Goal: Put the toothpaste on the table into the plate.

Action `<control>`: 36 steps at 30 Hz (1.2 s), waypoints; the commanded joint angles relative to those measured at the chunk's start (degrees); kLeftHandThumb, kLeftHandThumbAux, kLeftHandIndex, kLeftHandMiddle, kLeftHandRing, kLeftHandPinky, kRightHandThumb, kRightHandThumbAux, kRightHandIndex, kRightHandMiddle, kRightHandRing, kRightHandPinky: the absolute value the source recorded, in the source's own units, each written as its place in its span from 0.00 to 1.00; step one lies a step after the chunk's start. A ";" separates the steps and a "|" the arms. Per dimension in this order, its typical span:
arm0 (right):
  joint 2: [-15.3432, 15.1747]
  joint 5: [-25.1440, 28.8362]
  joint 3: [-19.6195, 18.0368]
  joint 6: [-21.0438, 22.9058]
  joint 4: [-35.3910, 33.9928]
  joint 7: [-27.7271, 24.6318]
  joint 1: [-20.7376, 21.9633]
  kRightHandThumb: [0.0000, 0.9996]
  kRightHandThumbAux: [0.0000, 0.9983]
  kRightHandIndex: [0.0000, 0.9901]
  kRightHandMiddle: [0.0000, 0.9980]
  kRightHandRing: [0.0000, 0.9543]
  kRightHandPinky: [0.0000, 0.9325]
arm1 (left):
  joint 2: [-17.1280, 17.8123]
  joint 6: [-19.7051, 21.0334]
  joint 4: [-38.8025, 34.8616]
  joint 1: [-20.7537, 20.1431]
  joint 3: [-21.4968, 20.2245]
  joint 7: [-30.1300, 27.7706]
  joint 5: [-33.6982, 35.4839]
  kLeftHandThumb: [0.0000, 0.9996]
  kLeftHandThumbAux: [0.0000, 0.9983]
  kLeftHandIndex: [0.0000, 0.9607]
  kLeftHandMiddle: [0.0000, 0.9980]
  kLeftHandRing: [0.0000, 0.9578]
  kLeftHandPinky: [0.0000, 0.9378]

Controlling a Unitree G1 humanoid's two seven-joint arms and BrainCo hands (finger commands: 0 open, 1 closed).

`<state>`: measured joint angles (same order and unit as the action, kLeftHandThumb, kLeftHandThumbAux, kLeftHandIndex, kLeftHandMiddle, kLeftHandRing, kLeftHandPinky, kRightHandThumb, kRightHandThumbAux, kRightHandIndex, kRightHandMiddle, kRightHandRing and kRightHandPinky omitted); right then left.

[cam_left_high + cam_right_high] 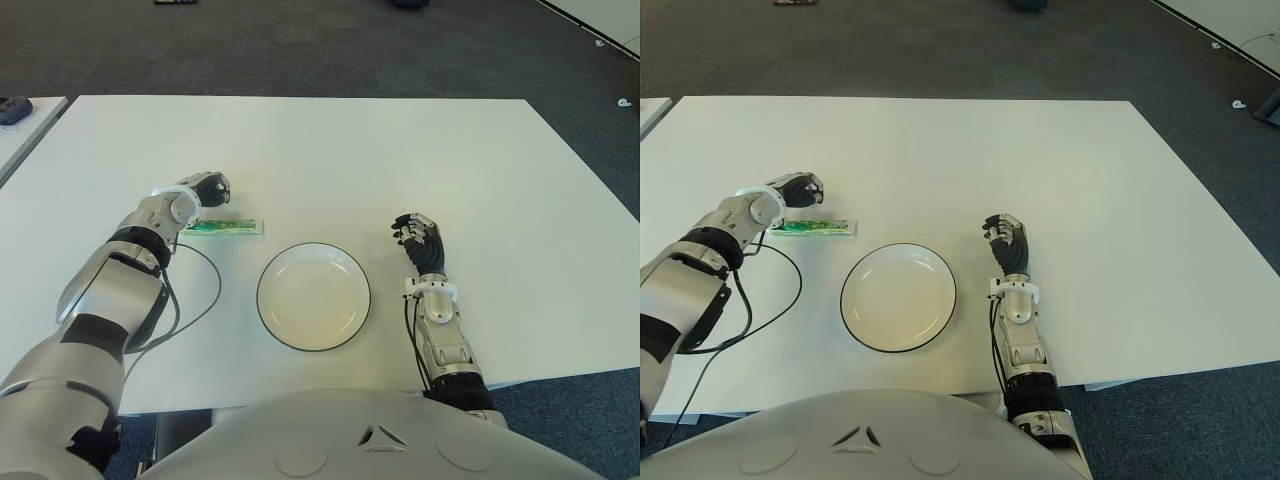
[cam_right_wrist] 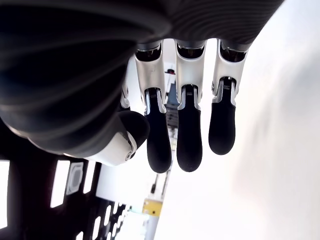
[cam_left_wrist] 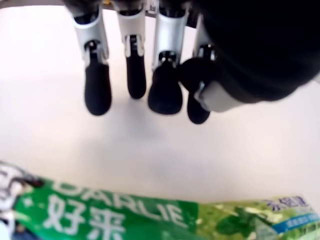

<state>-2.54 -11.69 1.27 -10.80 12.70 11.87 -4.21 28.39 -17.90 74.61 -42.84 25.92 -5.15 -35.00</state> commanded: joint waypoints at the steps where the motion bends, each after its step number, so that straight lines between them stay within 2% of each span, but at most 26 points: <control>1: -0.09 -0.34 0.24 0.73 -0.34 -0.27 -0.16 0.71 0.73 0.43 0.51 0.54 0.58 | 1.33 -1.02 -0.67 -1.13 2.08 -1.80 -2.15 0.51 0.40 0.25 0.29 0.28 0.25; 4: -0.09 -0.25 0.22 0.54 -0.17 -0.29 -0.10 0.71 0.73 0.43 0.50 0.54 0.57 | 2.47 -1.89 -1.75 -1.95 3.46 -1.91 -3.65 0.48 0.36 0.16 0.15 0.13 0.14; 8: -0.09 -0.20 0.19 0.47 -0.06 -0.30 -0.01 0.71 0.73 0.43 0.50 0.54 0.57 | 3.93 -2.50 -3.40 -2.53 4.58 -2.42 -4.86 0.46 0.34 0.10 0.06 0.04 0.08; 10: -0.11 -0.20 0.18 0.35 0.04 -0.28 0.02 0.71 0.73 0.43 0.50 0.54 0.58 | 6.18 -3.70 -6.20 -2.86 4.64 -4.93 -4.76 0.45 0.33 0.07 0.03 0.02 0.08; 17: -0.23 -0.15 0.26 0.14 0.20 -0.51 0.20 0.71 0.73 0.43 0.51 0.54 0.58 | 8.99 -4.09 -9.11 -3.19 6.00 -8.31 -6.23 0.45 0.31 0.01 0.00 0.00 0.08; 23: -0.28 0.26 0.22 -0.29 0.66 -1.02 0.52 0.71 0.73 0.43 0.50 0.54 0.57 | 9.90 -3.41 -11.22 -2.65 6.94 -10.53 -7.19 0.44 0.30 0.00 0.00 0.00 0.09; 33: -0.22 0.53 0.08 0.16 0.83 -1.58 0.85 0.71 0.73 0.43 0.50 0.53 0.56 | 13.12 -1.78 -22.16 0.97 6.14 -18.19 -6.34 0.48 0.26 0.00 0.00 0.00 0.09; 36: -0.11 0.42 0.10 0.37 0.65 -1.49 0.88 0.71 0.73 0.43 0.50 0.53 0.55 | 14.73 -0.18 -29.25 3.11 5.26 -22.62 -5.33 0.49 0.26 0.00 0.00 0.00 0.09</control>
<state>-2.74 -11.27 1.25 -10.86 13.02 10.51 -4.02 41.65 -19.33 50.43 -41.95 31.94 -23.87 -41.00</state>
